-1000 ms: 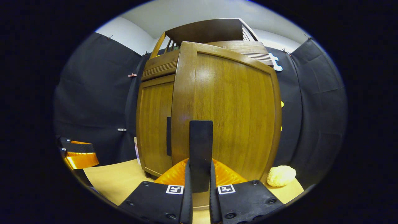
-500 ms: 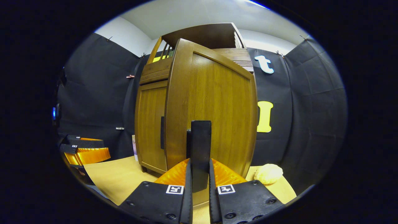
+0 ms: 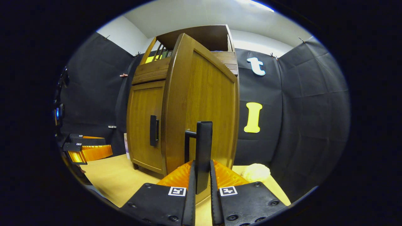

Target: Open the right door of the double-door shoe cabinet with the right hand, and open the left door with the left hand.

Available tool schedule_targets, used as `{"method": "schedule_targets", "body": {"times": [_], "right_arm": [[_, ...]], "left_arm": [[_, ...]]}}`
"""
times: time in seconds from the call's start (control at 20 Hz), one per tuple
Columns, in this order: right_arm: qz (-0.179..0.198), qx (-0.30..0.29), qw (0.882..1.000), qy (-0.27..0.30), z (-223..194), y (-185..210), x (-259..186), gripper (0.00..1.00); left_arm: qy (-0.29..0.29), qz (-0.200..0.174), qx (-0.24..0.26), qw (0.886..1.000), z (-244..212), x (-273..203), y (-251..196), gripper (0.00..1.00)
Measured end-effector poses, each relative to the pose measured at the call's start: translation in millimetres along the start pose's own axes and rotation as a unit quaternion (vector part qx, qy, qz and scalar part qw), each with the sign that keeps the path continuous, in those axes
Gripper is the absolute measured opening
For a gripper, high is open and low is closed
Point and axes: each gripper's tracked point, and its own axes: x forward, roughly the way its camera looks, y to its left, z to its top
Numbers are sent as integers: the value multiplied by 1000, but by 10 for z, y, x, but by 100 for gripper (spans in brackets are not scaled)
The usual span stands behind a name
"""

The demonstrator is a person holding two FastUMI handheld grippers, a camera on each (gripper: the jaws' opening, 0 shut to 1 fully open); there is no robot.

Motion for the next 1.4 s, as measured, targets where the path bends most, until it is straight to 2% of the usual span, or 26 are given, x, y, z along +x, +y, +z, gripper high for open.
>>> {"method": "schedule_targets", "body": {"times": [0.05,0.1,0.2,0.3,0.4,0.5,0.55,0.65,0.7,0.75,0.95,1.05,1.15,1.2,1.25,1.4], "right_arm": [[-5,-9,1000,-2,-3,-53,-27,20],[-9,-16,1000,-2,-2,-102,-29,24],[-15,-34,999,-2,-3,-169,-57,20],[-21,-48,999,-1,-10,-269,-98,24],[-30,-47,998,0,-5,-396,-133,20],[-40,-36,999,2,-1,-509,-175,24],[-42,-28,999,2,-4,-555,-209,20],[-50,-18,999,1,5,-664,-261,20],[-54,-17,998,-1,16,-710,-289,10],[-60,-19,998,-4,37,-769,-309,17],[-84,-31,996,-7,86,-987,-404,10],[-91,-31,995,-7,86,-1063,-450,12],[-104,-32,994,-9,62,-1189,-492,10],[-111,-33,993,-8,42,-1258,-519,12],[-109,-31,994,-7,22,-1279,-549,10],[-94,-17,995,4,-63,-1246,-575,13]], "left_arm": [[-1,1,0,1000,6,14,-6,90],[-3,3,0,1000,19,29,-6,90],[-7,5,-1,1000,37,62,-23,90],[-8,3,-4,1000,39,112,-61,90],[-7,1,-3,1000,40,148,-91,90],[-7,0,2,1000,41,201,-114,90],[-7,-2,4,1000,39,228,-127,90],[-5,-3,5,1000,38,283,-153,90],[-5,-4,5,1000,34,314,-166,91],[-5,-6,6,1000,37,343,-187,90],[-18,-7,18,1000,83,454,-184,90],[-23,-4,16,1000,98,541,-162,90],[-29,-3,21,999,153,685,-120,90],[-35,-1,28,999,190,767,-75,90],[-44,4,33,998,249,860,-35,90],[-64,24,37,997,347,1131,145,90]]}}
